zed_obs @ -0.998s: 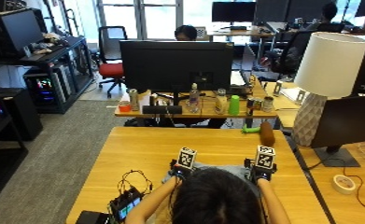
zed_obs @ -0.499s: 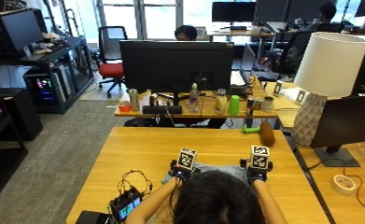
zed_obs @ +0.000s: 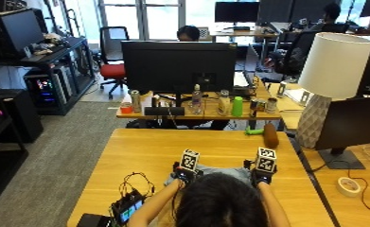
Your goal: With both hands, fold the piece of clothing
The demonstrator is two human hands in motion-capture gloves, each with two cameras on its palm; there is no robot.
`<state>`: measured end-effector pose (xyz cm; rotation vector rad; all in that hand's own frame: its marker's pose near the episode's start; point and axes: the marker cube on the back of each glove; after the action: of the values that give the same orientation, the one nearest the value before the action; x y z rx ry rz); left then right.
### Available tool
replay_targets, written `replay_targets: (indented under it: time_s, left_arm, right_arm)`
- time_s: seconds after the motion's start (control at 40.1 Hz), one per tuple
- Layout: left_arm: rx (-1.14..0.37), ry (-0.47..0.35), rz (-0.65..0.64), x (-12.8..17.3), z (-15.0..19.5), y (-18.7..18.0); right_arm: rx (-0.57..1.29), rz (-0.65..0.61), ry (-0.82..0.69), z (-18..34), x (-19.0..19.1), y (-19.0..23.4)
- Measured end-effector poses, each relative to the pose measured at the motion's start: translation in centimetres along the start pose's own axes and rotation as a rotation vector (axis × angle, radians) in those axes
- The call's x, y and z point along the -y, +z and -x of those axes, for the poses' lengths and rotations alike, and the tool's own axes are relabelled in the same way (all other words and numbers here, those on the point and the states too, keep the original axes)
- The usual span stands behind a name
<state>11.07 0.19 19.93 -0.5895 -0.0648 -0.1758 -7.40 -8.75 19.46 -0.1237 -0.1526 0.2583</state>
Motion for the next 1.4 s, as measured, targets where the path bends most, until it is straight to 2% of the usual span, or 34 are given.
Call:
replay_targets:
  time_s: [0.1, 0.2, 0.275, 0.399, 0.499, 0.599, 0.649, 0.699, 0.774, 0.898, 1.023, 1.073, 1.173, 1.348, 1.398]
  left_arm:
    - [-0.015, 0.046, -0.015, 0.1, 0.0, -0.3]
    - [-0.091, 0.045, -0.032, 0.5, 0.3, -1.1]
    - [-0.174, 0.054, -0.052, 1.1, 0.6, -2.1]
    - [-0.237, 0.057, -0.065, 1.1, 1.6, -3.3]
    - [-0.24, 0.002, -0.074, 0.3, 2.7, -4.0]
    - [-0.236, -0.01, -0.096, -0.6, 3.5, -4.8]
    - [-0.23, -0.003, -0.123, -0.9, 4.0, -5.3]
    - [-0.225, 0.011, -0.158, -1.3, 4.5, -5.8]
    - [-0.222, -0.021, -0.211, -2.0, 5.6, -6.7]
    - [-0.184, -0.108, -0.267, -3.7, 8.1, -7.9]
    - [-0.17, -0.138, -0.306, -5.0, 9.9, -8.8]
    - [-0.163, -0.142, -0.329, -4.4, 11.0, -9.2]
    - [-0.147, -0.151, -0.392, 0.1, 13.4, -9.5]
    - [-0.15, -0.172, -0.367, -0.1, 15.6, -8.5]
    - [-0.151, -0.172, -0.337, -0.3, 15.9, -8.0]
  right_arm:
    - [0.093, 0.069, -0.006, 0.2, -0.4, -0.5]
    - [0.22, 0.151, 0.068, -0.1, -0.7, -1.1]
    - [0.309, 0.119, 0.108, -0.4, -0.1, -2.2]
    - [0.309, -0.011, 0.059, -0.7, 1.2, -4.5]
    - [0.336, 0.02, 0.037, 0.3, 0.4, -6.7]
    - [0.331, 0.064, 0.014, 2.0, -0.3, -8.6]
    - [0.332, 0.079, -0.021, 3.0, 0.8, -8.8]
    - [0.327, 0.074, -0.083, 4.0, 3.7, -8.1]
    - [0.298, 0.059, -0.149, 6.5, 5.9, -8.0]
    - [0.321, 0.068, -0.172, 11.8, 1.5, -11.1]
    - [0.35, 0.094, -0.114, 15.9, -0.6, -11.9]
    - [0.351, 0.132, -0.032, 17.9, -2.1, -12.0]
    - [0.393, 0.233, 0.051, 22.9, -3.4, -10.1]
    - [0.523, 0.42, -0.238, 30.9, -4.9, -4.5]
    - [0.557, 0.39, -0.268, 32.2, -4.4, -3.0]
